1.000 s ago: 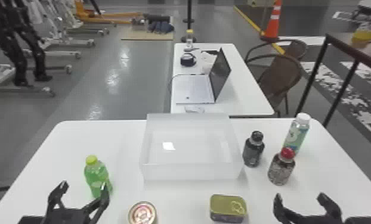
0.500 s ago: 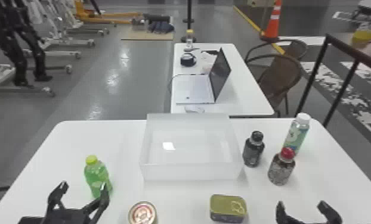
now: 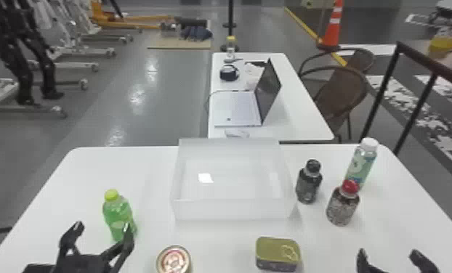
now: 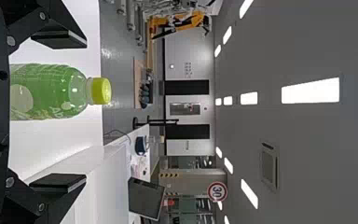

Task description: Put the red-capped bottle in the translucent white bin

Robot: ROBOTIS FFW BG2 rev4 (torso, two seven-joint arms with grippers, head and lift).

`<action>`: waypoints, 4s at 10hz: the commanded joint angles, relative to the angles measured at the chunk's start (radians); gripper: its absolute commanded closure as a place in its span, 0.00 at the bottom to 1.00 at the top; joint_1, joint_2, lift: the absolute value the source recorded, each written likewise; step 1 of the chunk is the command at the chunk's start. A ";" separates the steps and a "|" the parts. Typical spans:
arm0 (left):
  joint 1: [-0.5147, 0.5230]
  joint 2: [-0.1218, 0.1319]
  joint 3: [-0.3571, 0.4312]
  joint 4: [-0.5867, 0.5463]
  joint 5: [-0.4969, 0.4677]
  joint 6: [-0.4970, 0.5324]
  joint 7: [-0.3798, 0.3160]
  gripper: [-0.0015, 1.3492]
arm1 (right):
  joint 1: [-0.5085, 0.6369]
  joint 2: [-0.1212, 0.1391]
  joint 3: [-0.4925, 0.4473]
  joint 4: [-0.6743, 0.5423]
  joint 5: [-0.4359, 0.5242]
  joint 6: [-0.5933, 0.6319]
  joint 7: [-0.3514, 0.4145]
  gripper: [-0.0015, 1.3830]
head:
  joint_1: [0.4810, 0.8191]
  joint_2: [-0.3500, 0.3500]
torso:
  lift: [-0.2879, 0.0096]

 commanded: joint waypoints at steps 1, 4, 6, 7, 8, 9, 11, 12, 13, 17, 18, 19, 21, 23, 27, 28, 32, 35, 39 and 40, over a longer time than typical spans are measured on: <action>-0.001 -0.003 0.000 0.002 0.004 0.000 -0.001 0.20 | -0.030 0.000 -0.016 0.038 -0.002 0.007 0.005 0.07 | 0.20 0.50 | 0.63; -0.001 -0.003 -0.002 0.005 0.008 -0.001 -0.001 0.20 | -0.132 -0.001 -0.058 0.161 -0.034 0.041 0.103 0.04 | 0.20 0.50 | 0.63; -0.003 -0.003 -0.003 0.006 0.011 -0.005 -0.001 0.20 | -0.189 -0.008 -0.062 0.224 -0.045 0.050 0.163 0.06 | 0.20 0.50 | 0.63; -0.003 -0.003 -0.003 0.008 0.013 -0.005 -0.001 0.20 | -0.208 -0.006 -0.061 0.233 -0.033 0.073 0.164 0.07 | 0.20 0.50 | 0.63; -0.005 -0.003 -0.005 0.011 0.014 -0.005 -0.001 0.20 | -0.227 -0.006 -0.061 0.236 -0.007 0.089 0.164 0.06 | 0.20 0.50 | 0.63; -0.006 -0.003 -0.005 0.012 0.016 -0.006 -0.001 0.20 | -0.246 -0.006 -0.061 0.241 0.013 0.106 0.164 0.02 | 0.20 0.50 | 0.63; -0.009 -0.003 -0.008 0.015 0.022 -0.006 -0.004 0.20 | -0.290 -0.008 -0.061 0.273 0.024 0.113 0.186 0.00 | 0.20 0.50 | 0.63; -0.009 -0.003 -0.008 0.017 0.025 -0.006 -0.004 0.20 | -0.310 -0.011 -0.061 0.296 0.026 0.119 0.196 0.00 | 0.20 0.50 | 0.63; -0.011 -0.003 -0.008 0.020 0.028 -0.009 -0.004 0.20 | -0.335 -0.018 -0.061 0.328 0.026 0.124 0.218 0.00 | 0.20 0.50 | 0.63; -0.012 -0.003 -0.009 0.026 0.031 -0.021 -0.004 0.20 | -0.430 -0.028 -0.059 0.435 0.032 0.145 0.324 0.09 | 0.20 0.50 | 0.63; -0.014 -0.003 -0.009 0.028 0.031 -0.023 -0.004 0.20 | -0.444 -0.025 -0.058 0.438 0.044 0.162 0.341 0.09 | 0.20 0.50 | 0.63; -0.014 -0.003 -0.009 0.029 0.031 -0.023 -0.006 0.20 | -0.456 -0.020 -0.058 0.448 0.053 0.167 0.351 0.09 | 0.20 0.50 | 0.63; -0.015 -0.003 -0.009 0.031 0.034 -0.026 -0.006 0.20 | -0.482 -0.012 -0.058 0.469 0.076 0.167 0.361 0.09 | 0.20 0.50 | 0.63; -0.015 -0.003 -0.011 0.034 0.037 -0.031 -0.006 0.20 | -0.516 -0.011 -0.058 0.507 0.095 0.167 0.376 0.09 | 0.20 0.50 | 0.63; -0.018 -0.003 -0.014 0.041 0.047 -0.037 -0.006 0.20 | -0.550 -0.014 -0.058 0.540 0.119 0.161 0.379 0.09 | 0.20 0.50 | 0.63; -0.020 -0.003 -0.016 0.043 0.047 -0.037 -0.006 0.20 | -0.565 -0.018 -0.058 0.550 0.127 0.161 0.379 0.09 | 0.20 0.50 | 0.63; -0.024 -0.003 -0.019 0.049 0.048 -0.038 -0.011 0.20 | -0.660 -0.044 -0.044 0.624 0.125 0.155 0.403 0.25 | 0.20 0.50 | 0.63; -0.026 -0.003 -0.017 0.051 0.051 -0.041 -0.015 0.20 | -0.698 -0.052 0.019 0.681 0.096 0.199 0.442 0.57 | 0.20 0.50 | 0.63; -0.024 -0.003 -0.017 0.051 0.057 -0.043 -0.015 0.20 | -0.648 -0.031 0.011 0.629 0.069 0.227 0.391 0.94 | 0.20 0.50 | 0.63; -0.026 -0.003 -0.016 0.052 0.060 -0.043 -0.015 0.20 | -0.619 -0.037 0.013 0.563 0.038 0.254 0.393 0.93 | 0.20 0.50 | 0.63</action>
